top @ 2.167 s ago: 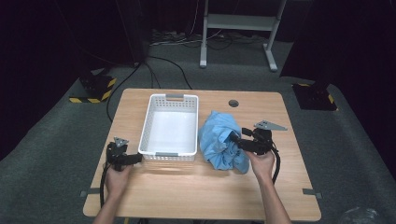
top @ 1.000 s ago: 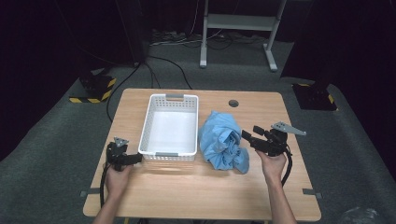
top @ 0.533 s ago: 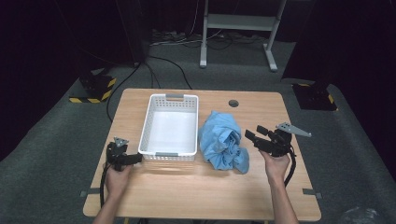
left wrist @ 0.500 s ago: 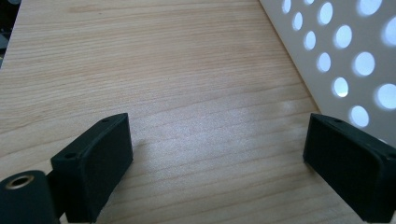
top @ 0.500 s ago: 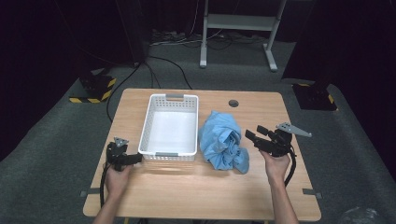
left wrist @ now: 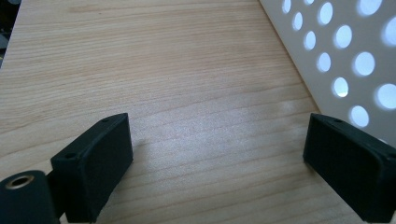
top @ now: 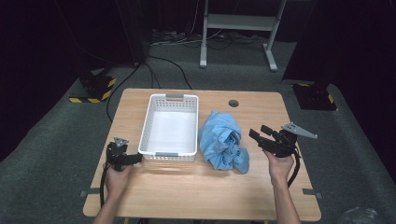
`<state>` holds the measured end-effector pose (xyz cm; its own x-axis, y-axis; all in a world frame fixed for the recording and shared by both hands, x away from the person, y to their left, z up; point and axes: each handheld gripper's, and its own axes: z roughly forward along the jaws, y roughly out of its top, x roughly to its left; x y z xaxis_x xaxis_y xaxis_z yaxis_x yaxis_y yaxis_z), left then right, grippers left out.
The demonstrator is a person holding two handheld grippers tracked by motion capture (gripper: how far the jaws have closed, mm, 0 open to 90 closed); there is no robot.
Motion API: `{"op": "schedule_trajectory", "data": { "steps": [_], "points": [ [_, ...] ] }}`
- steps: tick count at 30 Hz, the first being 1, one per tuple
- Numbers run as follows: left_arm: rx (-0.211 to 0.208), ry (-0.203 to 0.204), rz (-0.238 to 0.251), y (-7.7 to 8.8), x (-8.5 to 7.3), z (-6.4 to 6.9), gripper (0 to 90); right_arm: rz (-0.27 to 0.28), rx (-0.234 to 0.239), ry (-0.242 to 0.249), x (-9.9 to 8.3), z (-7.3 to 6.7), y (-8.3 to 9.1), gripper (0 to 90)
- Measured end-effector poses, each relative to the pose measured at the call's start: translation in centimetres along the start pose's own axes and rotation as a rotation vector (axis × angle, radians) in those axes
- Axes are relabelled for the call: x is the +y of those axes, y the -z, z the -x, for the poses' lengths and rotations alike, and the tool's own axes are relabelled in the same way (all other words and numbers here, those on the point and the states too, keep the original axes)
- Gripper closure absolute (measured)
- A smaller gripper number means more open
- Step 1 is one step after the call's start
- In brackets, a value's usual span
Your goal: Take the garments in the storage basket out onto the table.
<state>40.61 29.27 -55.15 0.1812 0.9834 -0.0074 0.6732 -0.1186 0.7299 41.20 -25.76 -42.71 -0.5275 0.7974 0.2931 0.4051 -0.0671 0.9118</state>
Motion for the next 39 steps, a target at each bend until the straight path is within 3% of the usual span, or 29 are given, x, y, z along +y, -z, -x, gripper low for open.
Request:
{"op": "schedule_trajectory", "data": {
  "steps": [39],
  "points": [
    [0.001,0.0,0.0,0.0,0.0,0.0,8.3,0.042,-0.079,-0.044,-1.1,2.1,2.7,32.5]
  ]
}}
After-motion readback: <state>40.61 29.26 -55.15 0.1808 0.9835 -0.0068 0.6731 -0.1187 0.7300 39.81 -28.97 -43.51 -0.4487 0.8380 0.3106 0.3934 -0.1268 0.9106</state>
